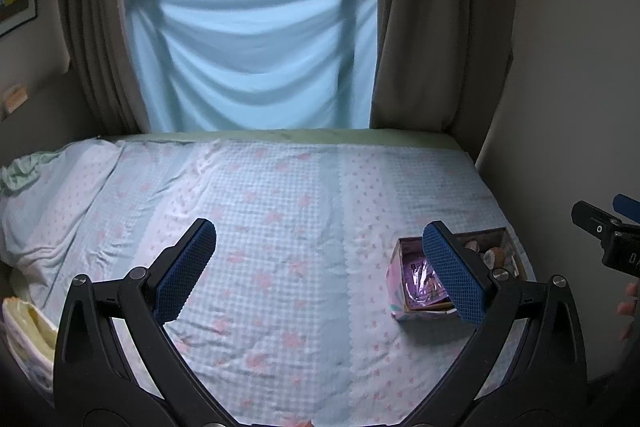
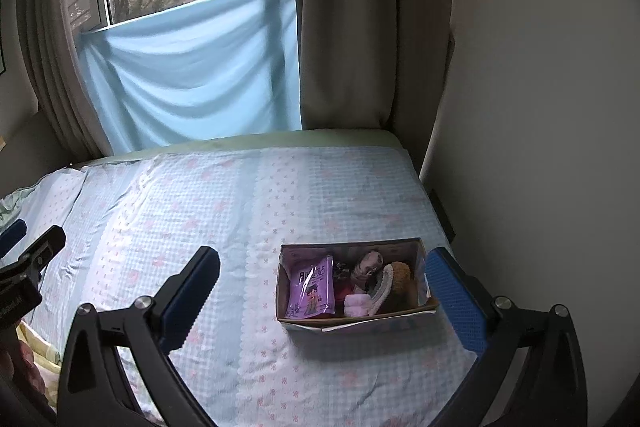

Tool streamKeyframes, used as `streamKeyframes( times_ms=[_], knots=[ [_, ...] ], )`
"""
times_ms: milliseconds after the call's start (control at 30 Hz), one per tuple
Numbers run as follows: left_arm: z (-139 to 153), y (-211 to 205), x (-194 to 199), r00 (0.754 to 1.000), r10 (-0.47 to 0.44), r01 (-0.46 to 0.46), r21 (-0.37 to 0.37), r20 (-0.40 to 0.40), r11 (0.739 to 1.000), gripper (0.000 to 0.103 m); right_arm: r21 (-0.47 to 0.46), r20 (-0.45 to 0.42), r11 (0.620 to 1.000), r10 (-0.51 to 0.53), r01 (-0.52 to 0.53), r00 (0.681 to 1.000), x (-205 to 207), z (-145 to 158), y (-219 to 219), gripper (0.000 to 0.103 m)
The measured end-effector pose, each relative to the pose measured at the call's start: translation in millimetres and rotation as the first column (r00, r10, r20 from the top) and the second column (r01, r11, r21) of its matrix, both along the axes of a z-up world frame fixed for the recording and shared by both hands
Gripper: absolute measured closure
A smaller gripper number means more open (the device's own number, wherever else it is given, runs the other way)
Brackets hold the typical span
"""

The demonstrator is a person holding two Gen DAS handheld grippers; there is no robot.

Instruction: Organize soft objects

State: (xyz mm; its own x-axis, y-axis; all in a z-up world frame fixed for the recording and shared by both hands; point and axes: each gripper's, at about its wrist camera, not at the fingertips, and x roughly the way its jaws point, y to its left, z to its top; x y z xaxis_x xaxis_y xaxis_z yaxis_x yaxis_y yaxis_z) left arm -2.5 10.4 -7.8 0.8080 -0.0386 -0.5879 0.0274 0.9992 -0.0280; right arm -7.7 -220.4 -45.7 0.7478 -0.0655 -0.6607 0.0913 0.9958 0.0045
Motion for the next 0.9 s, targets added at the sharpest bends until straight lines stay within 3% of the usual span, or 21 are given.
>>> streamKeyframes(
  times_ms=[900],
  knots=[
    [-2.0,1.2,2.5,1.0,-0.004,0.004,0.007,0.002,1.0,0.0,-0.01,0.007,1.0,0.0,0.0,1.0,2.3,4.0,0.4,0.0]
  ],
)
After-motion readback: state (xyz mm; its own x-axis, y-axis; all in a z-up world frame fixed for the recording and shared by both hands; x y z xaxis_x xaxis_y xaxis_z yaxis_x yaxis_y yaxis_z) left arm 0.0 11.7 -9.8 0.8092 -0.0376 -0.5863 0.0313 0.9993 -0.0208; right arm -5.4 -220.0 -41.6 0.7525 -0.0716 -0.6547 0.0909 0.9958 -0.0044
